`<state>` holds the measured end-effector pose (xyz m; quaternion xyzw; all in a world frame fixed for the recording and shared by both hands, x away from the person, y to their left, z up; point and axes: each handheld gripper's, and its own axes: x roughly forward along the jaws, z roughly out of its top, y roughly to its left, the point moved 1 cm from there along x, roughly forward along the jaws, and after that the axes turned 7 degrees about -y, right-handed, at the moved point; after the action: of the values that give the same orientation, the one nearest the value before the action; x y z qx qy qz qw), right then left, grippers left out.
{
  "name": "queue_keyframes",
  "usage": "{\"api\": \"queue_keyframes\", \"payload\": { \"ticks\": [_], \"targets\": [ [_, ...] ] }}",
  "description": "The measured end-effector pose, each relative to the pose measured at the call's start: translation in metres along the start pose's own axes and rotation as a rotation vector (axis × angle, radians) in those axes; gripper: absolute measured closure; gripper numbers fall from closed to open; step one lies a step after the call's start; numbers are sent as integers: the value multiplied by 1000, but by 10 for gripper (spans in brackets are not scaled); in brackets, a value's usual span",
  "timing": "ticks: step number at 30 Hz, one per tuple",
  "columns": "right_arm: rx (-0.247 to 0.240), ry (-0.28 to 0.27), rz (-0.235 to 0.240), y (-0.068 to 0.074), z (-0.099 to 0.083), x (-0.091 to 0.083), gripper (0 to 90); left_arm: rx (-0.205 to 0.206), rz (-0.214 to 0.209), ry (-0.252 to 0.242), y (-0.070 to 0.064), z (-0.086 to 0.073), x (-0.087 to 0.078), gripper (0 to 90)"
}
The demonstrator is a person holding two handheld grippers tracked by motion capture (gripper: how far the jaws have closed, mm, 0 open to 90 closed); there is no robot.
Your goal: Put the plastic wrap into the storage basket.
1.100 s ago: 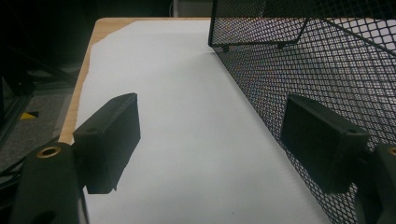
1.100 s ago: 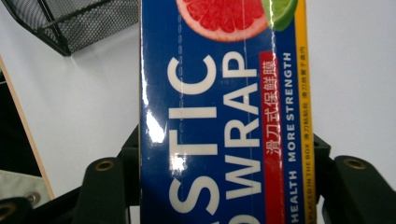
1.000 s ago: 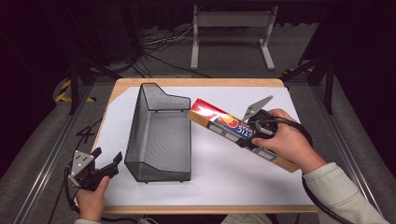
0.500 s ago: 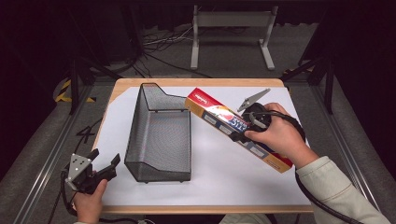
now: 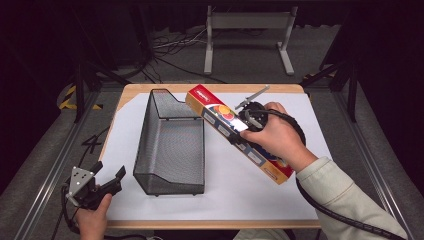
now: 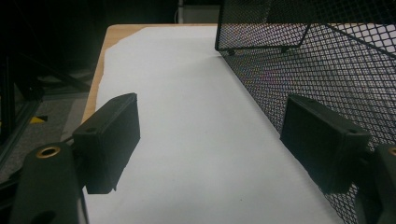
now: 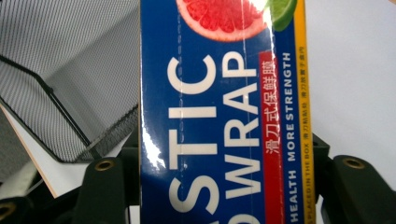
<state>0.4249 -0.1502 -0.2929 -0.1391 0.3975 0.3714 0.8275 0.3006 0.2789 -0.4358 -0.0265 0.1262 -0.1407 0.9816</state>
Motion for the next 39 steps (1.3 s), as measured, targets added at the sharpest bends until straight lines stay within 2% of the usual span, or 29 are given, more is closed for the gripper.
{"api": "queue_keyframes", "payload": {
  "ticks": [12,18,25,31,33,39],
  "targets": [
    [101,40,-47,22,28,23,406,5,-9,1,-2,0,5,207],
    [132,45,-63,33,40,32,405,29,-16,-2,-6,2,6,207],
    [151,54,-58,44,52,42,405,24,-17,-4,-5,1,8,207],
    [188,50,-70,53,59,54,405,32,-21,-2,-6,2,8,207],
    [188,54,-48,57,61,61,404,31,-21,-2,-6,2,8,207],
    [236,61,-41,65,61,75,404,29,-20,-1,-6,2,8,207]
  ]
}}
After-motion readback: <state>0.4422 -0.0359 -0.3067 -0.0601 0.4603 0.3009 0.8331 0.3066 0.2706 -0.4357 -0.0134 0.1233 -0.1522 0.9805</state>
